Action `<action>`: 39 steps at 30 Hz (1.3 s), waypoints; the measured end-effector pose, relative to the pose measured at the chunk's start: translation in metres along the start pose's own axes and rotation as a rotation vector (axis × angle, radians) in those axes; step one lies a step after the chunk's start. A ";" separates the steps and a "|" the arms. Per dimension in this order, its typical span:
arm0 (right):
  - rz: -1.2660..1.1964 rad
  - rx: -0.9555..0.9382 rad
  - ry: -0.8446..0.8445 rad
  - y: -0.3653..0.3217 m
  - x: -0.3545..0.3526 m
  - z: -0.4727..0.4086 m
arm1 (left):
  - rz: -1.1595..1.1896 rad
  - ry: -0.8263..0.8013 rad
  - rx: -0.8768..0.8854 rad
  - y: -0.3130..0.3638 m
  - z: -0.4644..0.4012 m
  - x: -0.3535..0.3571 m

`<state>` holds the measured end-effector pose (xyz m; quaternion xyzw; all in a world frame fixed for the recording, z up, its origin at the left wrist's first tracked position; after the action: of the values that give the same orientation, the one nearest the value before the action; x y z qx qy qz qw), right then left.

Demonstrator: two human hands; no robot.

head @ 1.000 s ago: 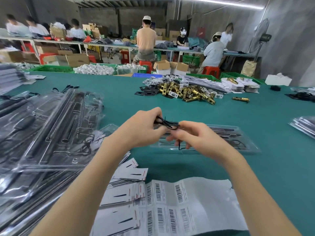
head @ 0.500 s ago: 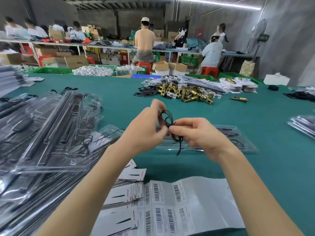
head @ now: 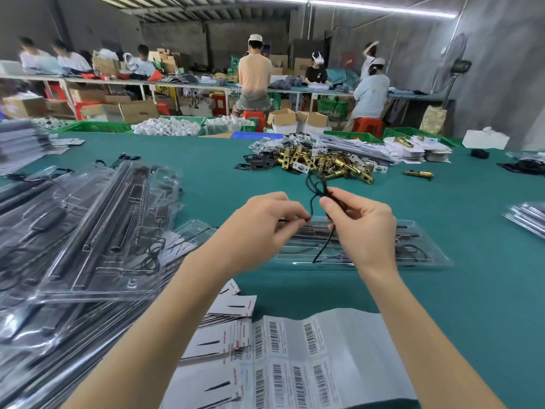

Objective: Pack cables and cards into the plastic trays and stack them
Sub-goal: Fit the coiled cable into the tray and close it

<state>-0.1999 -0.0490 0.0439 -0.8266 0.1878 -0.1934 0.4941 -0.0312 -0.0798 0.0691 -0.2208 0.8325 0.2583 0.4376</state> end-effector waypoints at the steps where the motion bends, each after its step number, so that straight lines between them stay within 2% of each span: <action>1: 0.098 -0.070 -0.061 -0.006 0.004 0.001 | -0.030 -0.022 0.034 0.004 0.001 0.001; 3: 0.170 -0.124 -0.222 -0.010 0.017 0.003 | -0.063 -0.021 0.089 0.011 0.002 -0.001; 5: 0.177 -0.105 -0.459 -0.007 0.034 0.011 | -0.047 0.021 0.114 0.013 0.001 -0.008; 7: 0.188 -0.047 -0.659 -0.002 0.047 0.020 | -0.001 0.071 0.097 0.007 -0.001 -0.016; 9: 0.075 0.090 -0.744 0.005 0.051 0.025 | 0.043 0.117 0.038 -0.001 -0.001 -0.020; 11: -0.098 0.231 -0.738 0.010 0.051 0.026 | 0.152 0.164 -0.049 -0.010 0.000 -0.021; 13: -0.152 0.275 -0.706 0.012 0.052 0.026 | 0.243 0.192 -0.125 -0.019 0.001 -0.020; 15: -0.170 0.288 -0.692 0.014 0.054 0.026 | 0.379 0.099 -0.186 -0.029 -0.001 -0.012; 18: -0.274 0.329 -0.695 0.016 0.056 0.028 | 0.774 -0.107 -0.270 -0.034 0.003 0.009; 22: -0.481 0.504 -0.572 0.026 0.051 0.028 | 1.141 -0.169 -0.418 -0.045 0.009 0.030; 26: -0.771 0.586 -0.480 0.025 0.051 0.027 | 1.460 -0.232 -0.422 -0.042 0.011 0.045; 27: -0.847 0.600 -0.413 0.026 0.049 0.024 | 1.429 -0.201 -0.438 -0.042 0.010 0.049; 29: -0.886 0.591 -0.247 0.034 0.042 0.017 | 1.153 -0.105 -0.475 -0.043 0.009 0.055; 31: -0.715 0.508 -0.098 0.042 0.028 0.009 | 0.810 -0.080 -0.489 -0.040 0.009 0.052; 33: -0.435 0.359 -0.013 0.043 0.012 0.004 | 0.437 -0.133 -0.401 -0.032 0.006 0.044; 35: -0.206 0.242 -0.054 0.039 0.007 0.004 | 0.145 -0.138 -0.268 -0.021 0.002 0.030; 36: -0.131 0.223 -0.105 0.039 0.008 0.004 | 0.074 -0.114 -0.210 -0.016 0.000 0.022; 39: -0.081 0.332 -0.355 0.042 0.022 0.011 | 0.083 -0.017 -0.106 -0.012 -0.004 0.001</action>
<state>-0.1807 -0.0701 0.0044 -0.7619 0.0302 -0.0931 0.6402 -0.0271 -0.0911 0.0674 -0.2068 0.8224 0.3220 0.4210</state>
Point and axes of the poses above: each hand's wrist, its own z-axis away from the middle knuckle, its own x-axis out of the palm, y = z × x, the point moved 8 cm from there along -z, towards the middle knuckle, and after that the axes turned 15 degrees about -z, right-handed, at the moved point
